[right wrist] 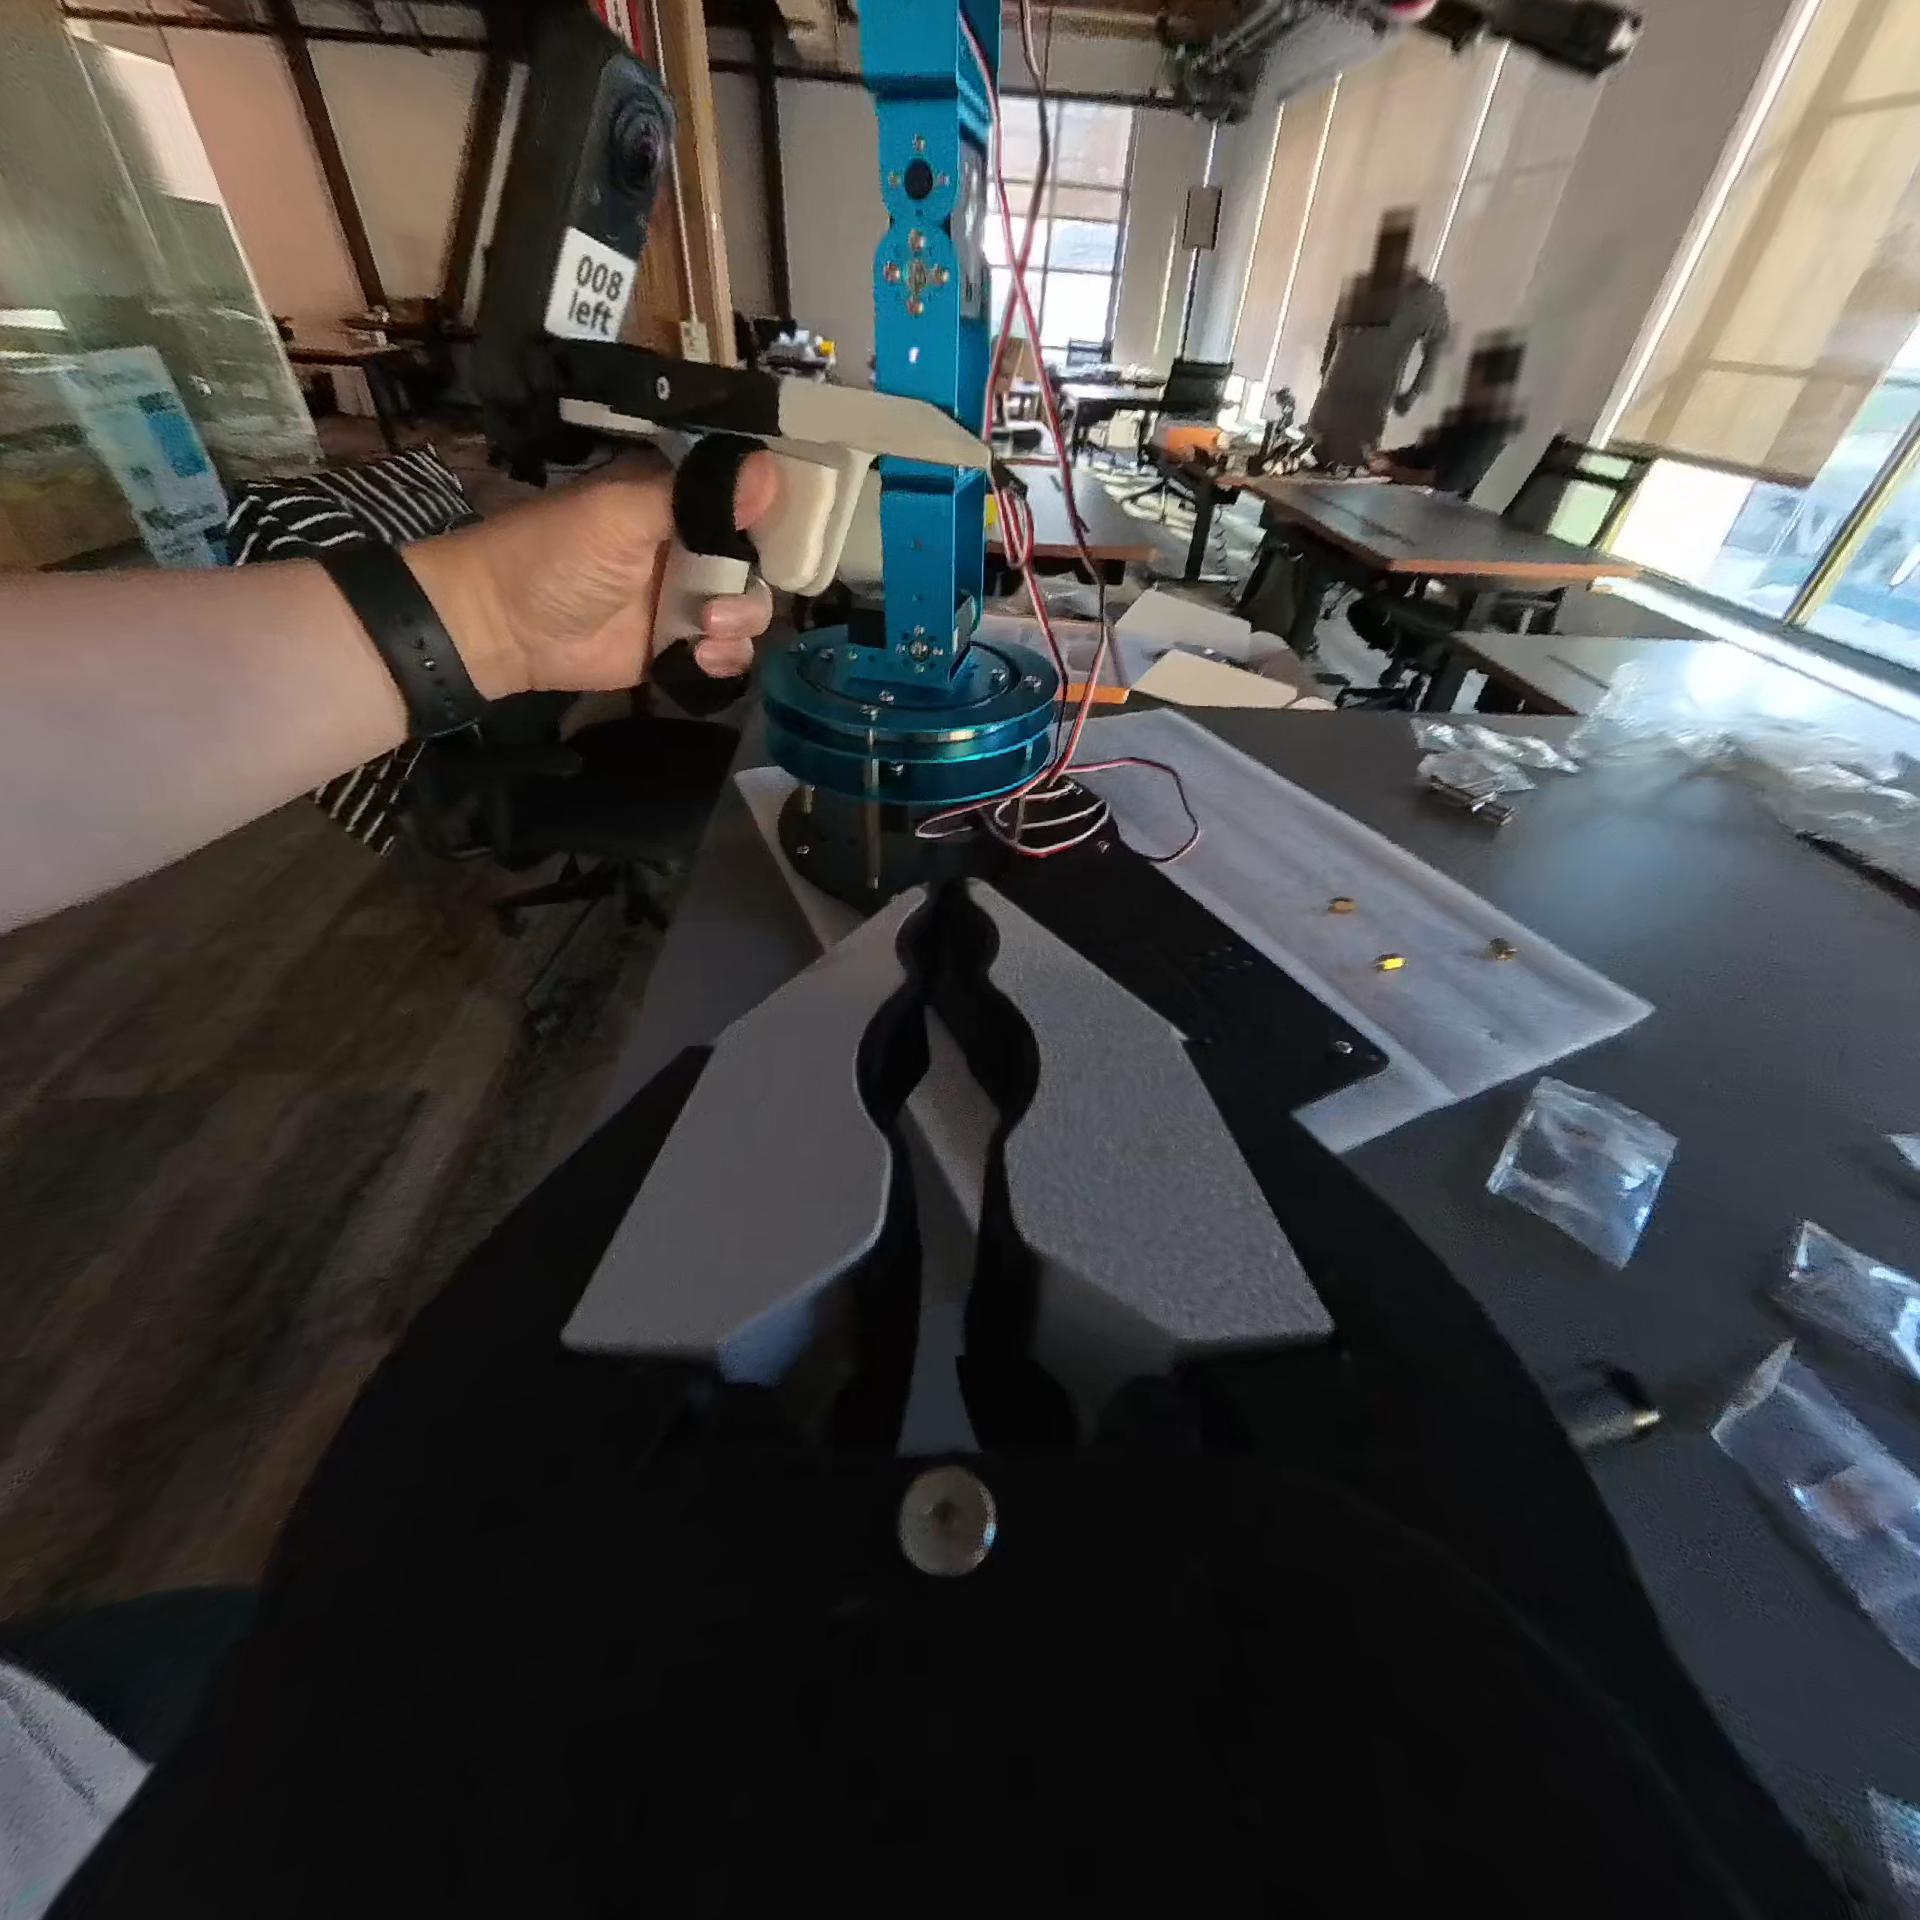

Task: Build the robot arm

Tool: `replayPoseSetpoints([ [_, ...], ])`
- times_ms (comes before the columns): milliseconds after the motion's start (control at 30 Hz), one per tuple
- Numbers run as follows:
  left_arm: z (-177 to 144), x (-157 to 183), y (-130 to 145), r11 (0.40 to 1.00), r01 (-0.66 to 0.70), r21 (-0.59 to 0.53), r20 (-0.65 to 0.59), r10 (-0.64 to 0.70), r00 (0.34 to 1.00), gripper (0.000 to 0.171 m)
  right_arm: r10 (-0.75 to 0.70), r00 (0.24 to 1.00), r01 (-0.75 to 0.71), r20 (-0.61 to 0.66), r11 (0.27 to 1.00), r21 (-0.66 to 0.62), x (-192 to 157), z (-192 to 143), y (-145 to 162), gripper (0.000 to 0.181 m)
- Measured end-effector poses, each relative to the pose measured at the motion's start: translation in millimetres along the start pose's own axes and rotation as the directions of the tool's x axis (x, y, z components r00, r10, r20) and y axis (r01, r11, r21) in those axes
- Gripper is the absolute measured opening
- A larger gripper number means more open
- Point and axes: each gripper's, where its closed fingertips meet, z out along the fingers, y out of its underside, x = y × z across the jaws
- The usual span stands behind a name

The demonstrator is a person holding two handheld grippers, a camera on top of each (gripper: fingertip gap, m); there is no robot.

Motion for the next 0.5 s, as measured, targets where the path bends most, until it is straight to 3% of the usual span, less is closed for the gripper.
replayPoseSetpoints([
  [333, -1.6, -1.7, 4.1, 1.000, 0.009, -0.006, 0.008, -0.009, 1.000, 0.071, 0.042, 0.998, -0.041, 0.039, 0.999, -0.022, -0.5, 10.4, 12.3, 0.000],
  [500, -2.2, -2.4, 5.2, 1.000, 0.021, -0.005, 0.013, -0.021, 1.000, 0.071, 0.051, 0.999, -0.051, 0.017, 0.998, 0.025, 2.4, 14.5, 12.1, 0.000],
])
